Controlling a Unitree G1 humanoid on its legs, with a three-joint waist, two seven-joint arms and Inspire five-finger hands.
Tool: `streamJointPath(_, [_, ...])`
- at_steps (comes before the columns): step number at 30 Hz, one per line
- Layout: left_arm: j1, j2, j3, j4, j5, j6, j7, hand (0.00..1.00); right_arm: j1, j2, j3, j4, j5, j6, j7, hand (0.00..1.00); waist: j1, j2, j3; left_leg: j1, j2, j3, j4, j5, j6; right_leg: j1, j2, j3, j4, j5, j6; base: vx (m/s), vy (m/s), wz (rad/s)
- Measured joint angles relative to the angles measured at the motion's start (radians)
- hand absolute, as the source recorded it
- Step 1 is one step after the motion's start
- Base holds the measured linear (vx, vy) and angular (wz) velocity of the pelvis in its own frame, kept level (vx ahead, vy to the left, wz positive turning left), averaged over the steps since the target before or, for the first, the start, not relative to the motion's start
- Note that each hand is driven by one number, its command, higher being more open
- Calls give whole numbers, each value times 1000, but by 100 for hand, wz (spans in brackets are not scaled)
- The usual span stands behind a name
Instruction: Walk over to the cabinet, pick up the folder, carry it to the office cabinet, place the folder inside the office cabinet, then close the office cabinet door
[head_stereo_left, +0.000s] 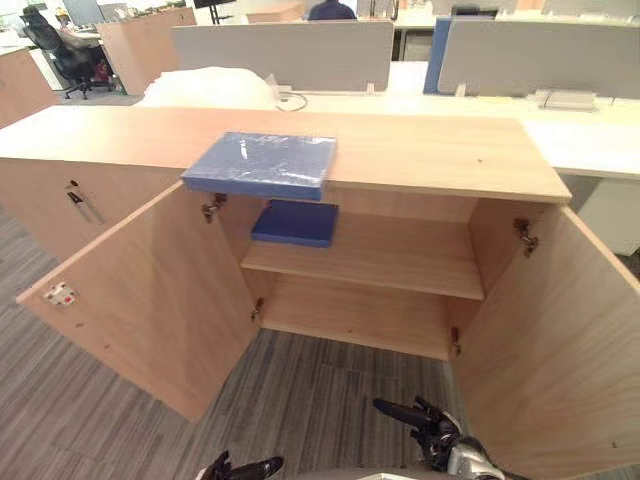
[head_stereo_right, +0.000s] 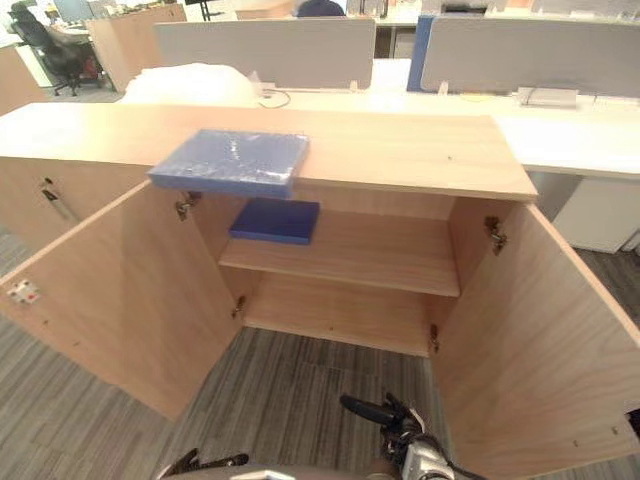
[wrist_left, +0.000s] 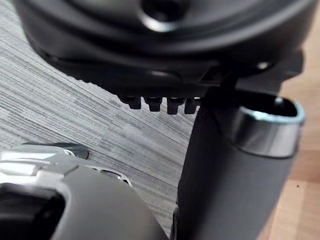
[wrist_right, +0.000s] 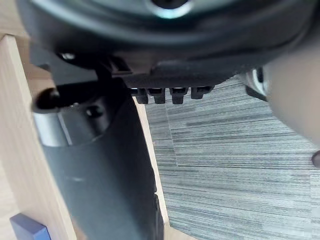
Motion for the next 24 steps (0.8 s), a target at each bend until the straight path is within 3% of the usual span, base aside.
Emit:
streamJointPath(1, [-2,-13,-2,-2,0,-1,-2,100,0,-6,-1,2,1,4,-1,100,0,19,-3,-9,24,-6,2,0,-9,3,36,-1,-37,7,-9,167,-318,-20])
streamJointPath(2, [-5,-17,-8,-4,3,-3,1,100,-2,-5,1,1,0,12,-5,100,-3,24,-5,-41,59,-15,53,2,-14,27,87,-13,-109,13,-12,161,-331,-11])
streamJointPath(3, [-4,-16,-11,-10,10,-4,0,100,-2,-4,2,4,0,17,-10,100,-3,20,-7,-67,71,-28,100,2,-16,41,104,-16,-139,13,-14,168,-355,7])
streamJointPath(5, [10,-6,0,-68,20,-5,0,100,7,-6,22,13,2,29,-25,100,-1,-7,-1,-235,127,-80,440,5,-37,99,159,-38,-233,18,-18,185,-326,23])
streamJointPath(7, [23,-20,33,-113,-4,-14,-3,100,22,-22,29,14,3,34,-38,100,8,-3,5,-385,182,-108,747,4,-68,145,204,-53,-273,24,-37,157,-167,16])
streamJointPath(9, [20,-14,21,-130,-14,-19,-2,100,26,-33,28,44,4,37,-50,100,15,-8,7,-433,202,-66,831,-15,-83,203,214,-57,-298,24,-45,264,-75,-3])
streamJointPath(11, [17,-3,3,-130,-15,-17,1,100,28,-32,28,48,4,38,-53,100,16,-16,6,-449,196,-24,745,-32,-82,235,204,-36,-316,25,-45,295,20,-33])
streamJointPath(12, [15,-2,3,-129,-22,-16,2,100,23,-29,29,48,4,38,-53,100,16,-18,7,-452,178,-29,628,-48,-84,238,190,-10,-315,25,-45,263,149,-59])
streamJointPath(14, [15,0,2,-129,-34,-16,4,100,21,-25,29,48,4,38,-53,100,16,-24,10,-440,118,-91,370,-24,-84,238,162,18,-308,28,-30,233,210,-51])
streamJointPath(15, [21,-11,-11,-128,-42,-17,12,100,29,-43,35,48,4,38,-49,100,15,0,-6,-431,92,-166,198,160,-73,236,176,36,-309,26,-1,209,247,-28])
streamJointPath(16, [16,1,-20,-118,-51,-16,14,100,33,-37,54,49,3,38,-49,100,16,-19,-8,-421,67,-164,201,153,-84,247,154,50,-318,18,22,209,224,-13])
streamJointPath(19, [18,48,-42,-110,-61,-15,18,100,61,4,59,44,2,35,-45,100,5,-94,-46,-356,-5,-159,66,202,-54,250,79,52,-315,19,31,194,130,19])
streamJointPath(21, [20,58,-61,-110,-66,-15,17,100,77,13,59,40,1,33,-44,100,7,-105,-54,-293,-37,-157,-18,235,-40,274,49,55,-313,20,34,136,81,17])
streamJointPath(24, [27,52,-75,-123,-133,-15,12,100,80,12,60,36,1,32,-37,100,7,-97,-79,-218,-60,-147,-169,306,-28,272,27,75,-312,26,44,72,44,-2])
